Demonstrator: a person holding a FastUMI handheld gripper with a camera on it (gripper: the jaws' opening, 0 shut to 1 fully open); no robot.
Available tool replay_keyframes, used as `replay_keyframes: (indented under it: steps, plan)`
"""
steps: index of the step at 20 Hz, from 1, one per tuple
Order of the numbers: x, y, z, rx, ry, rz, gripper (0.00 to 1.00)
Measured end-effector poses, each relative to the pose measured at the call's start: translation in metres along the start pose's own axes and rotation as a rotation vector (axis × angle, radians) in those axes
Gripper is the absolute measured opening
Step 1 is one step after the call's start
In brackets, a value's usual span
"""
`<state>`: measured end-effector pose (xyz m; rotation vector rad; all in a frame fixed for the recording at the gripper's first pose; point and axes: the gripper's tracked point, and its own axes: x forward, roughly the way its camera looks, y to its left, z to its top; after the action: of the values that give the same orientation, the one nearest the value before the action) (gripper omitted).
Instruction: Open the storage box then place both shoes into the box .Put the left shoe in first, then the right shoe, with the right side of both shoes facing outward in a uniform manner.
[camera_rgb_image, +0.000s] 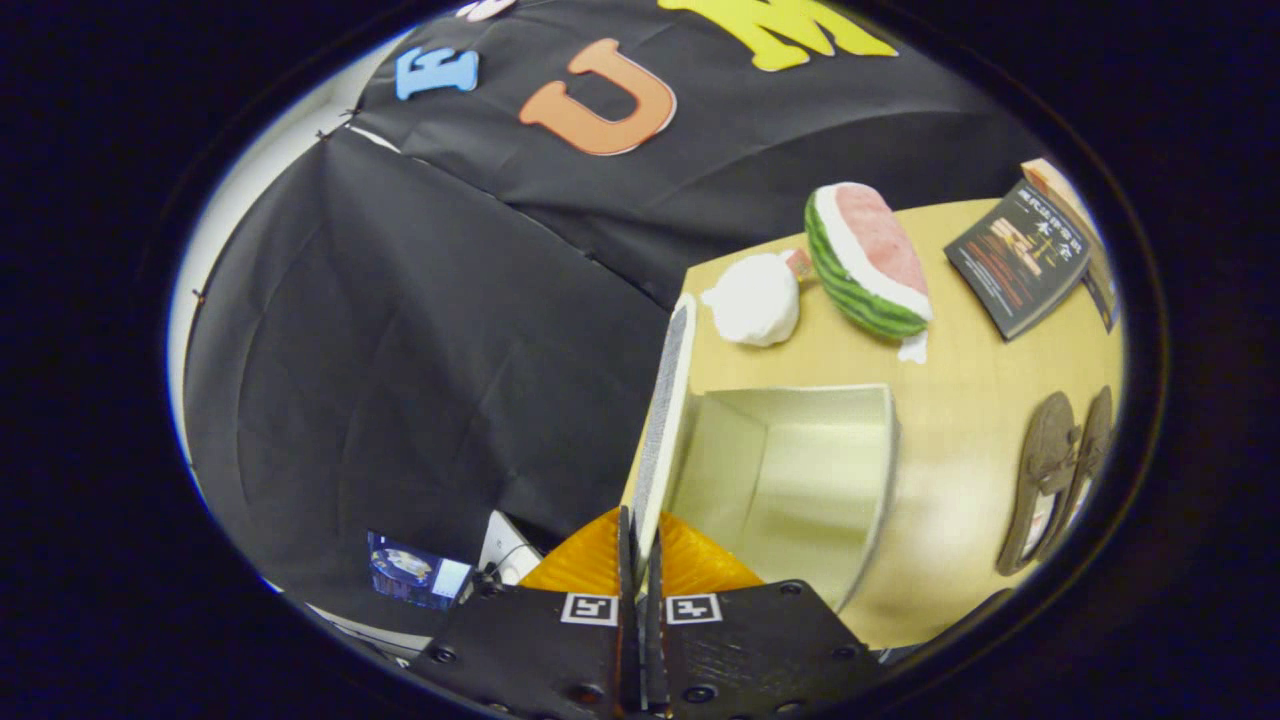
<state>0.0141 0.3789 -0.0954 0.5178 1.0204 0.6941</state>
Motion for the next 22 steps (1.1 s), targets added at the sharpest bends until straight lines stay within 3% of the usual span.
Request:
replay_keyframes:
  steps: [3,7,12,17,22]
  plan:
    - [0.022,0.041,0.001,0.007,0.006,0.048,0.08]
    - [0.060,0.064,0.000,-0.040,0.018,0.036,0.12]
    - [0.086,0.075,-0.005,-0.058,0.031,0.009,0.52]
    - [0.081,0.060,-0.007,-0.055,0.038,-0.033,0.95]
    - [0.060,0.008,-0.004,-0.121,0.026,-0.154,0.96]
